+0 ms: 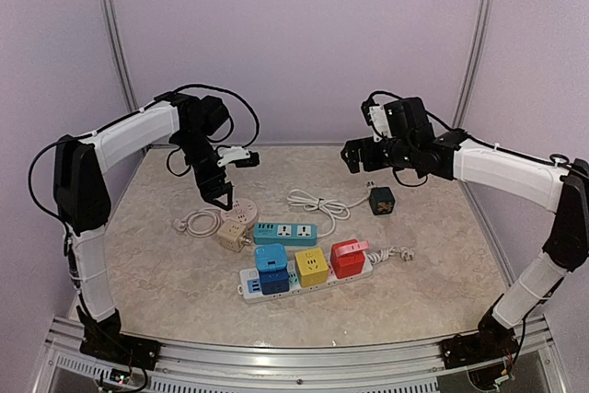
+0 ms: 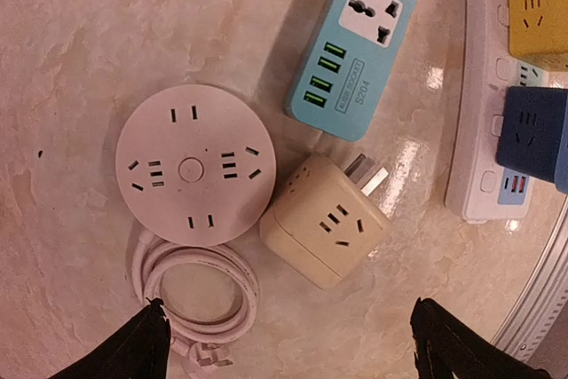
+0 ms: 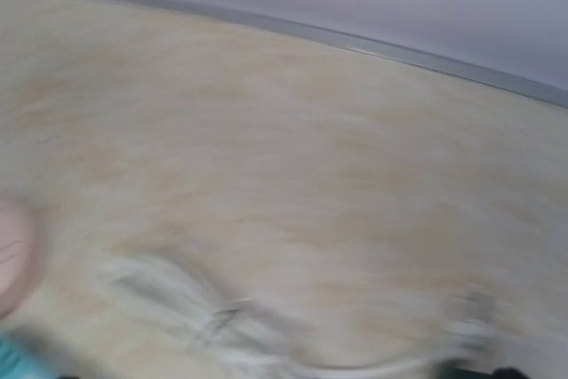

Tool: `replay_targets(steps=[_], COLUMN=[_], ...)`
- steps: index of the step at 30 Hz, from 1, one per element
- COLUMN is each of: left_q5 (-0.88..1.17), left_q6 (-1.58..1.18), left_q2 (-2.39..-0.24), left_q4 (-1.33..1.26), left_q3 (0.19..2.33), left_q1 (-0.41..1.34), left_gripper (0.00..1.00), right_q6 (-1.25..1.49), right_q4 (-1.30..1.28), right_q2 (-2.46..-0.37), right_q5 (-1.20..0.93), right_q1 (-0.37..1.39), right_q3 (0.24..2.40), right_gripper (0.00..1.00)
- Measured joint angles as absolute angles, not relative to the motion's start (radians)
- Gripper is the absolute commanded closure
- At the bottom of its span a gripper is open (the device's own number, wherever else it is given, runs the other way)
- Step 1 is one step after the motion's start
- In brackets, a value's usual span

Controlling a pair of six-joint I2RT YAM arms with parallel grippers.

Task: Insert the plug
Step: Adjust the socket at the center of the board, then pick up the plug from the center of the board.

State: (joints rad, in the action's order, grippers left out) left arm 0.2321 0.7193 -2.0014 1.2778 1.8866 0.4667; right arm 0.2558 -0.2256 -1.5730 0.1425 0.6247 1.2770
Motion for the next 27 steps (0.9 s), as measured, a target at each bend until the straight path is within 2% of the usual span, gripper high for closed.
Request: replay_targets(steps=[2, 6, 11, 18, 20, 23, 27], left_q5=[0.227, 0.221, 0.197, 0.18, 0.178, 0.175, 0.172], left_q6=[0.715, 0.692, 0.67, 0.655, 0.654, 0.654, 0.653], left_q2=[-2.002, -2.002, -2.002, -2.002, -2.002, -2.002, -2.003], left_q4=[1.292, 1.313, 1.312, 1.312, 1.312, 1.312, 1.313], left_q3=[1.864, 1.851, 1.851, 1.851, 1.851, 1.852, 1.853], left_q1=[0.473, 0.471, 0.47, 0.47, 0.47, 0.47, 0.47], left_gripper=[0.08, 0.08, 0.08, 0.08, 0.08, 0.08, 0.08], right_q6=[0.298, 0.357, 0.396, 0.398, 0.395, 0.385, 0.379], right_q4=[-0.298, -0.456, -0.572, -0.606, -0.609, -0.612, -0.613], right_q2=[-1.603, -1.729, -1.829, -1.927, -1.956, -1.995, -2.001], right_q5=[0.207, 0.267, 0.216, 0.138, 0.124, 0.108, 0.106], right_q1=[0.586, 0.528, 0.498, 0.44, 0.432, 0.428, 0.426], right_q3=[1.327, 1.432, 1.427, 1.427, 1.427, 1.427, 1.431], right_gripper=[0.06, 0.09, 0.13, 0.22, 0.32, 0.6, 0.89])
